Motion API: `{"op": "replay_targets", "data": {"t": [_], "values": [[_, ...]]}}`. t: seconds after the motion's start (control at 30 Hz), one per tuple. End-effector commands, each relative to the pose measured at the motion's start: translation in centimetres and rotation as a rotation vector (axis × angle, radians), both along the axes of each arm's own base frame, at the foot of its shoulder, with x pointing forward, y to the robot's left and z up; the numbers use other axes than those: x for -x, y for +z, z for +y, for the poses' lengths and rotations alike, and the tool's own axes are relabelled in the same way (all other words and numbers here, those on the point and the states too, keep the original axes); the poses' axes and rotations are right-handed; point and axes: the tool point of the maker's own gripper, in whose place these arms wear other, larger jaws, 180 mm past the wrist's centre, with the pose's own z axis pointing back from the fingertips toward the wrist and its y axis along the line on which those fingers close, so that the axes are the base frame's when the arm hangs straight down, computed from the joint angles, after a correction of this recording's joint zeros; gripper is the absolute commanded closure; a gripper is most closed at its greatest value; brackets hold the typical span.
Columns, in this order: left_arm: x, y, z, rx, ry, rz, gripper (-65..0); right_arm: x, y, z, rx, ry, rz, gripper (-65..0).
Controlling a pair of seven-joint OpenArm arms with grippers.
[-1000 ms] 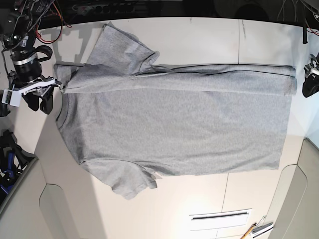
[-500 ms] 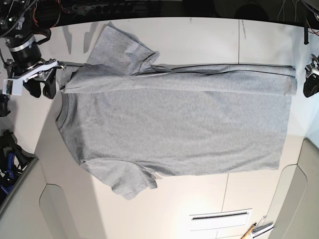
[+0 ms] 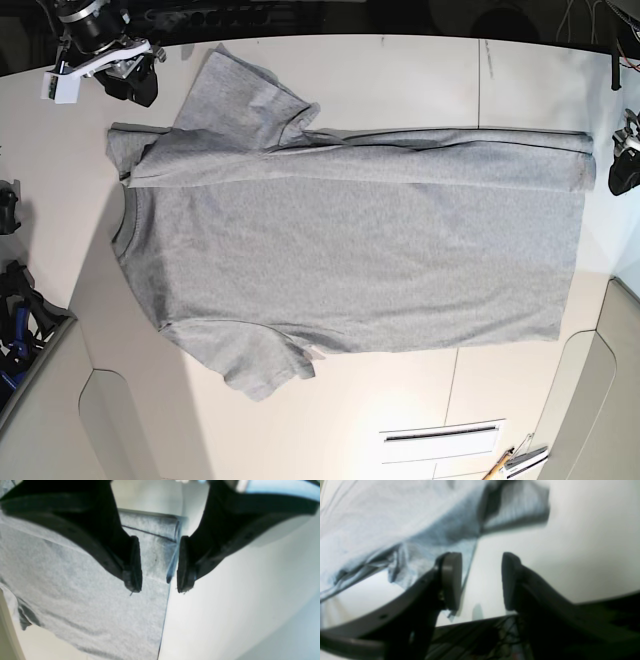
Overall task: Fold the T-shirt properly
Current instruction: 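Release and move the right gripper onto the folded sleeve area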
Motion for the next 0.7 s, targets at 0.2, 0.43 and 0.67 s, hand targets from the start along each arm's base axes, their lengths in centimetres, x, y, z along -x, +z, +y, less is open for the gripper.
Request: {"op": "replay_targets", "data": {"t": [0.2,0.43,0.67], "values": [[-0.8,2.0,0.4,-0.01,-0.009,-0.061,-26.7,0.2,-3.2,0.5,-0.11,-0.043,0.037,-26.1],[-0.8,2.0,0.4,-0.007,-0.008,-0.065,-26.7,-0.4,-3.7,4.4,-0.172,0.042,0.044,-26.1],[-0.9,2.2,0.3,0.006,-0.009,-0.074,-26.7,-0.3,-3.9,9.0,-0.221,0.138,0.057,-26.1]]}}
